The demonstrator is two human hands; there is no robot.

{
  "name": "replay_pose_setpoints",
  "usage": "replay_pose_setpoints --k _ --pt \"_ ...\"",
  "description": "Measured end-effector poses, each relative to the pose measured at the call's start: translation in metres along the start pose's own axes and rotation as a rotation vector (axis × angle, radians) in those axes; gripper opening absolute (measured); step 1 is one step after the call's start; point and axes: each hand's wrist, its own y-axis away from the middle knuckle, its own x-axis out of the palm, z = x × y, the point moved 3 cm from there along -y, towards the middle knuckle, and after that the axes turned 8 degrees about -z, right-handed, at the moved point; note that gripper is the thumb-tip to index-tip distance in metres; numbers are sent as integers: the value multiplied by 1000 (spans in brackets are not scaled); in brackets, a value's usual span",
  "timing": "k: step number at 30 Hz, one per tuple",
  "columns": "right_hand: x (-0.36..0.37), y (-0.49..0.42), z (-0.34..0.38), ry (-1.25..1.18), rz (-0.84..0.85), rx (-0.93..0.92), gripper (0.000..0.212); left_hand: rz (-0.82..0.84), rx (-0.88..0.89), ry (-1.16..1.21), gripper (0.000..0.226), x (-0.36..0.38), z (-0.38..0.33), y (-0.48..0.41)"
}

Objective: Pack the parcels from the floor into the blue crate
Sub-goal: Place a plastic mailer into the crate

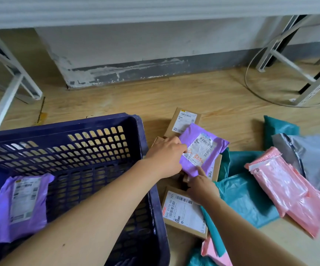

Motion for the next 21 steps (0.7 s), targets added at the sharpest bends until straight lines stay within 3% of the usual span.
replay_pose_setpoints --k 9,17,21 --pt "-7 2 2 -78 -28 19 42 -29 10 -18 41 -4 -5 7" --pt "-58 22 -3 -246 -420 185 28 -147 -50 109 44 -18 -10 21" --pt "-87 40 3 -212 -498 118 33 -162 -95 164 50 -31 -9 35"
